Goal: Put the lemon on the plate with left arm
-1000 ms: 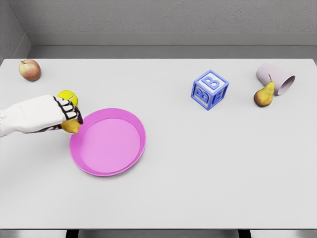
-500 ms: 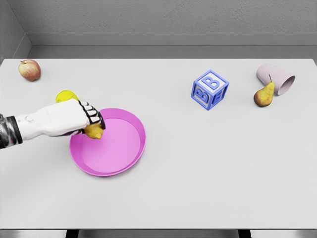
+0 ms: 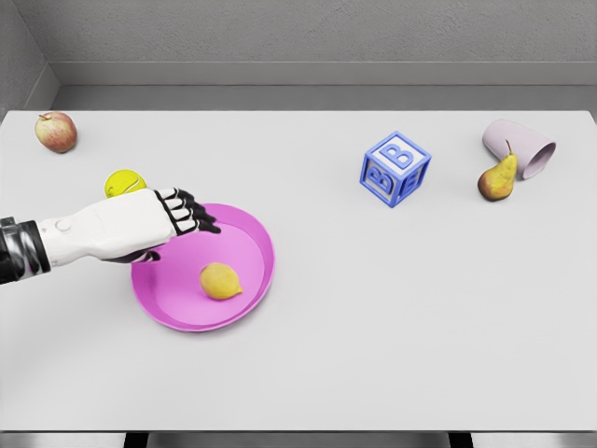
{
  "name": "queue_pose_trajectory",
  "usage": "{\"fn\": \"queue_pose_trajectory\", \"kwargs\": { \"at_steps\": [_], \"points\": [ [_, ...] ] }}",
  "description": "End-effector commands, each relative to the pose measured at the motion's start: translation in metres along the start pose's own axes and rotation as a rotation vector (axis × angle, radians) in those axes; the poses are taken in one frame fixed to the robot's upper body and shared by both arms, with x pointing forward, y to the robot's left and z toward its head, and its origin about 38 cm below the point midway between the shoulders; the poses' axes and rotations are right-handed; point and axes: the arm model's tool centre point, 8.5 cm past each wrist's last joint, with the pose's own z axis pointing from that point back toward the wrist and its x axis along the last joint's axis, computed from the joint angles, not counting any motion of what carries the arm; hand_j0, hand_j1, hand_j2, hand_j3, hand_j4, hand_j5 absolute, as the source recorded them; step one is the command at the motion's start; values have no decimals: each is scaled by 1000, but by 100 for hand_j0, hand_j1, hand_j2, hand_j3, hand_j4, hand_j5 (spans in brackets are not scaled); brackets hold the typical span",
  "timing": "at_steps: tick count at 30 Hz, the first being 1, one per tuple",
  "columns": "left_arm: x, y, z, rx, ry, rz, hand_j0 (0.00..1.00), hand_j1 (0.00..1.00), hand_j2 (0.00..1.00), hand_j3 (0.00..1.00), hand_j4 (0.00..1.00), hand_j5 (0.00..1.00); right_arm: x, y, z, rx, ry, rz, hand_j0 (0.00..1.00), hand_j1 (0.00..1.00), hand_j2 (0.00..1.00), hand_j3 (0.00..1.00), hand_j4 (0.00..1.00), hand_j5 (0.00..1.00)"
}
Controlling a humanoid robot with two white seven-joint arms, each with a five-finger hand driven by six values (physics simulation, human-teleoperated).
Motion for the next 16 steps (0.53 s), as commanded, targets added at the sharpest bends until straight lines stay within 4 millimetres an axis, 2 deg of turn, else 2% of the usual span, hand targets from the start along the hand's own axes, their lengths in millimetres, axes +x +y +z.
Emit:
{"fn": "queue_pose_trajectory", "kwargs": {
  "at_steps": [1,6,9,12,16],
  "points": [
    [-1,1,1,7,1,3,100,100,100,100,100,100,0,0,0,0,2,0,100,100,100,100,100,100],
    [-4,6,5,9,5,-1,100,100,100,100,100,100,0,0,0,0,2,1,100,100,100,100,100,100],
    [-15,14,27,-20,26,9,100,100,100,100,100,100,0,0,0,0,0,0,100,100,100,100,100,100],
    [-31,31,66,-70,75,9,100,100,100,100,100,100,0,0,0,0,0,1,100,100,100,100,100,100],
    [-32,31,66,-69,76,13,100,100,100,100,100,100,0,0,0,0,-1,0,100,100,100,100,100,100]
  ]
}}
